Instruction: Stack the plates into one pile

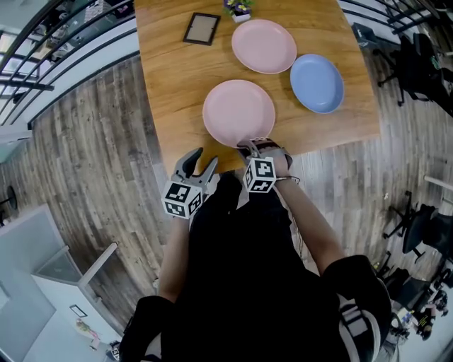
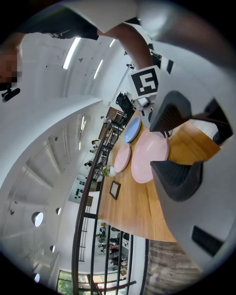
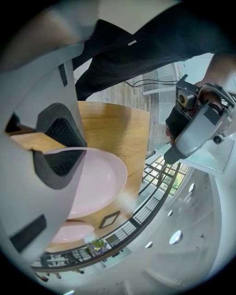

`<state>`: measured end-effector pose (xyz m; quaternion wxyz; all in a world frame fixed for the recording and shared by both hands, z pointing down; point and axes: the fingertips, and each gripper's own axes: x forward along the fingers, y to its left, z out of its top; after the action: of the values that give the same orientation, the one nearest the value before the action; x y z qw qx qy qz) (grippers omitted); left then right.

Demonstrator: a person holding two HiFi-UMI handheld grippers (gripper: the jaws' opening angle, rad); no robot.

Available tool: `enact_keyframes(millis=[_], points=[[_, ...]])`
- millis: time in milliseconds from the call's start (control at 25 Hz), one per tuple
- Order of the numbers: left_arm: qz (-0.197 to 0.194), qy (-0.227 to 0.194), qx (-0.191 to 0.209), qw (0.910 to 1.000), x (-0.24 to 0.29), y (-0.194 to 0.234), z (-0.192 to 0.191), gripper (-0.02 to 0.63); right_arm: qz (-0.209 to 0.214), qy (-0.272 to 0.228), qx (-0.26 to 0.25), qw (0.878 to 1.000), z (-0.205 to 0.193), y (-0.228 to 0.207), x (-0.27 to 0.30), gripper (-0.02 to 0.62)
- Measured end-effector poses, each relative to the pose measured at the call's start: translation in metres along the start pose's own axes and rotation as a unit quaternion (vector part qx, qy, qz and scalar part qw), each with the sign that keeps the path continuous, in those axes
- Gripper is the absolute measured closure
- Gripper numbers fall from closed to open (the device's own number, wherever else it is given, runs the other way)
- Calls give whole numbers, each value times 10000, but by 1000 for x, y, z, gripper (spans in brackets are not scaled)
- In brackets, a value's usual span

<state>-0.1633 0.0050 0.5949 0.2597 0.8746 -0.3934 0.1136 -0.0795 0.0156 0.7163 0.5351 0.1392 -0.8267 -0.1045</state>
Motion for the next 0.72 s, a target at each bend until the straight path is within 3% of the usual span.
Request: enact_keyframes(millis=[720], points=[[-181, -107, 168, 9996, 2, 2, 18, 393, -109, -49, 143, 9998, 13, -17, -14, 574]])
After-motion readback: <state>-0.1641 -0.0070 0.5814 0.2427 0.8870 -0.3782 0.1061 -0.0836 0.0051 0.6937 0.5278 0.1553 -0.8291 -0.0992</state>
